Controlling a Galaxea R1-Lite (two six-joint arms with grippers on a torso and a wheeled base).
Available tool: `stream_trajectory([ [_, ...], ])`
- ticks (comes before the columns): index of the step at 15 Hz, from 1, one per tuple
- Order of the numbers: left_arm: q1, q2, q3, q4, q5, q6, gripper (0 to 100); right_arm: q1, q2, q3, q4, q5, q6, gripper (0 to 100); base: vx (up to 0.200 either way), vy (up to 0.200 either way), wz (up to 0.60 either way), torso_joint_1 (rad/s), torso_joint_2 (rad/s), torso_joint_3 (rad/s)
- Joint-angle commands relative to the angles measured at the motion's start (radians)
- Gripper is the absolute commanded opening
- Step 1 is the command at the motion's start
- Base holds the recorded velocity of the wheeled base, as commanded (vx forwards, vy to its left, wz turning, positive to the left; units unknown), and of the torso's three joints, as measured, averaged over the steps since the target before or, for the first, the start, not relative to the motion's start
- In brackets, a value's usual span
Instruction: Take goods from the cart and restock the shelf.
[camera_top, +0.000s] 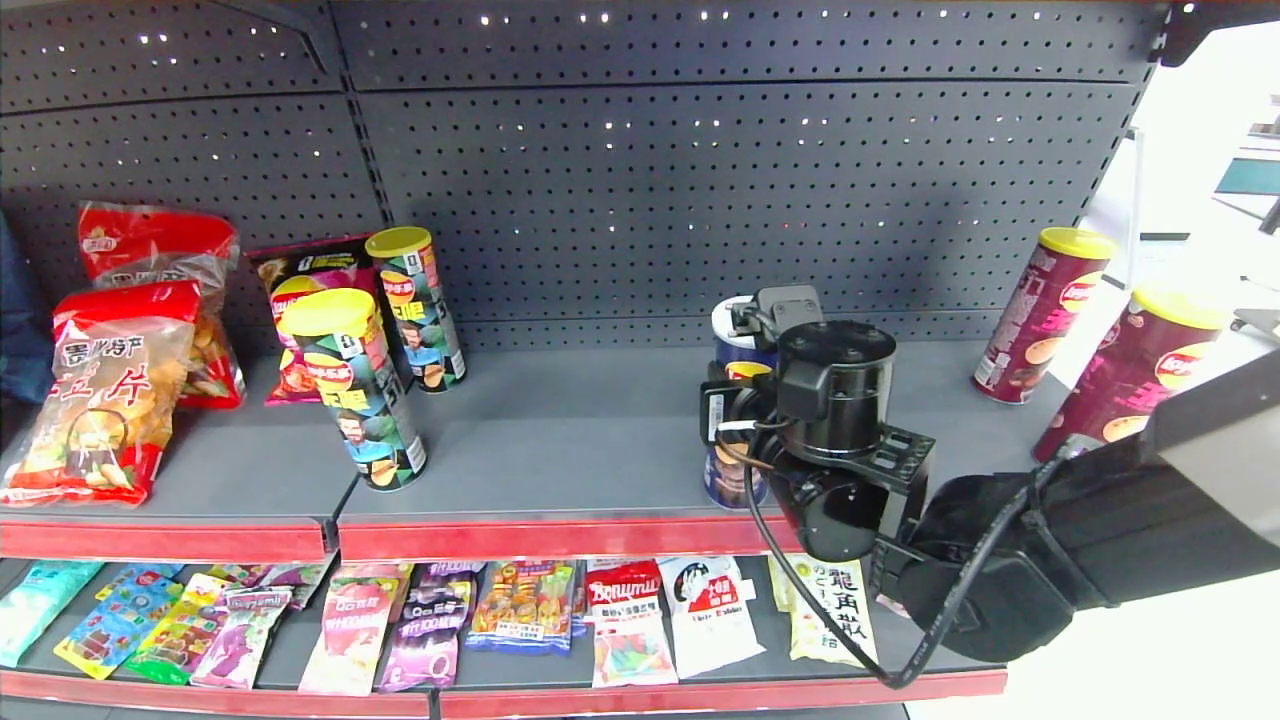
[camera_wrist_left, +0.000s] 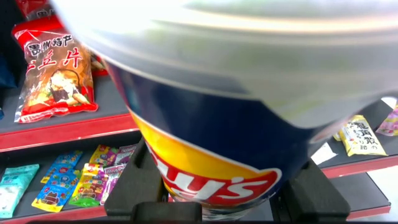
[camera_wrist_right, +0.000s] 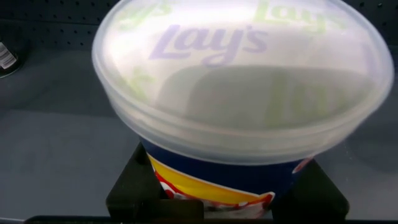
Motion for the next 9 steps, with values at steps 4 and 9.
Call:
stream_trajectory([
  [4,-0.001,0.001,0.0,0.0,0.0,0.0,0,0.004,0.001,0.001,-0.002,-0.007,0.001,0,0.0,0.0,0.0,0.0,0.0,0.0],
  [9,0.0,-0.002,0.005,0.0,0.0,0.0,0,0.017,0.015,-0.002,-0.002,-0.053,0.047,100,0.0,0.0,0.0,0.0,0.0,0.0],
])
